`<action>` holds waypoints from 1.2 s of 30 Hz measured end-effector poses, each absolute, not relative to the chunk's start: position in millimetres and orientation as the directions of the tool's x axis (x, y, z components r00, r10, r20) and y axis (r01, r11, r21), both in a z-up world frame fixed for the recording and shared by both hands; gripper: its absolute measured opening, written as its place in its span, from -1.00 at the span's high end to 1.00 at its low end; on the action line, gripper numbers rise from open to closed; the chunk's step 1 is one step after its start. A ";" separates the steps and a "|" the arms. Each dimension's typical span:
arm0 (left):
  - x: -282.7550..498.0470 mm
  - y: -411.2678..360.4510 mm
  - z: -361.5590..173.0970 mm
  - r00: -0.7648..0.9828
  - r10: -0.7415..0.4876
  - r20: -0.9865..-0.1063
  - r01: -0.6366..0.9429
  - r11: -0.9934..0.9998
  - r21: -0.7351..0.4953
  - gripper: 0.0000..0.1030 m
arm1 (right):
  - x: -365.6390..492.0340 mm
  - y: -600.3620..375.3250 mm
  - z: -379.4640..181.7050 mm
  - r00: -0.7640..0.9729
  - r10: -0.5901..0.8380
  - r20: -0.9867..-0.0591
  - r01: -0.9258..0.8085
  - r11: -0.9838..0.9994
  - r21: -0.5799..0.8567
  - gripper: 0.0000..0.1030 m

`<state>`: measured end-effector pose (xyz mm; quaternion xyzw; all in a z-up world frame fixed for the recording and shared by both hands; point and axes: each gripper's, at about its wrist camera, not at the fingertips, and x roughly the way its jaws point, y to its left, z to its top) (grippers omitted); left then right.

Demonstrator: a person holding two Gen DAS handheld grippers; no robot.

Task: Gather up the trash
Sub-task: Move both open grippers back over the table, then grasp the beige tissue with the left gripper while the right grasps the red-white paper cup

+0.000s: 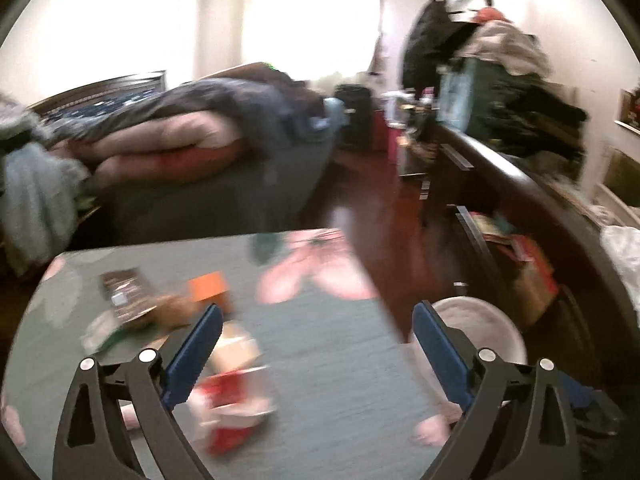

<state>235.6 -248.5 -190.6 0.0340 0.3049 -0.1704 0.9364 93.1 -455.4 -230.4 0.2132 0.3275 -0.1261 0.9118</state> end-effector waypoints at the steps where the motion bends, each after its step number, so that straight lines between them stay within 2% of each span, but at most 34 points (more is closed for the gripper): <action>1: 239.5 -237.3 -192.8 0.756 -0.278 -0.592 0.316 0.948 -0.043 -0.85 | 94.7 -448.8 -228.9 0.755 -0.080 -0.651 0.355 0.884 0.303 -0.63; 8: 282.7 -180.2 -212.2 0.744 -0.165 -0.647 0.193 0.981 -0.028 -0.81 | 110.8 -397.7 -222.5 0.752 0.001 -0.659 0.246 0.927 0.282 -0.64; 9: 291.7 -177.2 -215.1 0.741 -0.170 -0.650 0.201 0.979 -0.026 -0.73 | 112.6 -393.1 -222.8 0.751 0.009 -0.661 0.238 0.929 0.282 -0.64; 13: 324.4 -180.3 -229.8 0.722 -0.165 -0.672 0.239 0.971 0.019 -0.68 | 120.9 -378.9 -224.6 0.746 0.030 -0.665 0.214 0.935 0.283 -0.65; 16: 339.9 -184.7 -245.0 0.704 -0.152 -0.694 0.259 0.965 0.050 -0.56 | 126.5 -372.5 -227.2 0.744 0.042 -0.666 0.204 0.936 0.287 -0.65; 18: 348.3 -187.2 -255.0 0.682 -0.133 -0.719 0.260 0.963 0.069 -0.24 | 132.9 -365.8 -229.8 0.736 0.049 -0.675 0.194 0.940 0.280 -0.65; 22: 354.3 -183.6 -263.4 0.673 -0.135 -0.727 0.259 0.964 0.061 -0.13 | 150.5 -347.4 -236.6 0.713 0.066 -0.698 0.170 0.949 0.264 -0.65; 24: 355.4 -179.9 -263.4 0.664 -0.167 -0.729 0.279 0.960 0.034 0.38 | 159.8 -338.7 -239.8 0.701 0.074 -0.709 0.163 0.952 0.260 -0.65; 26: 354.8 -175.0 -259.4 0.664 -0.192 -0.722 0.284 0.959 0.006 0.68 | 169.9 -328.4 -243.6 0.687 0.091 -0.721 0.148 0.954 0.261 -0.65; 29: 348.4 -164.7 -249.0 0.684 -0.210 -0.699 0.281 0.960 -0.014 0.70 | 183.2 -311.8 -246.0 0.678 0.118 -0.726 0.118 0.957 0.265 -0.65; 36: 320.7 -121.3 -213.2 0.731 -0.260 -0.631 0.256 0.962 -0.100 0.69 | 219.9 -275.5 -257.0 0.636 0.160 -0.755 0.069 0.963 0.262 -0.80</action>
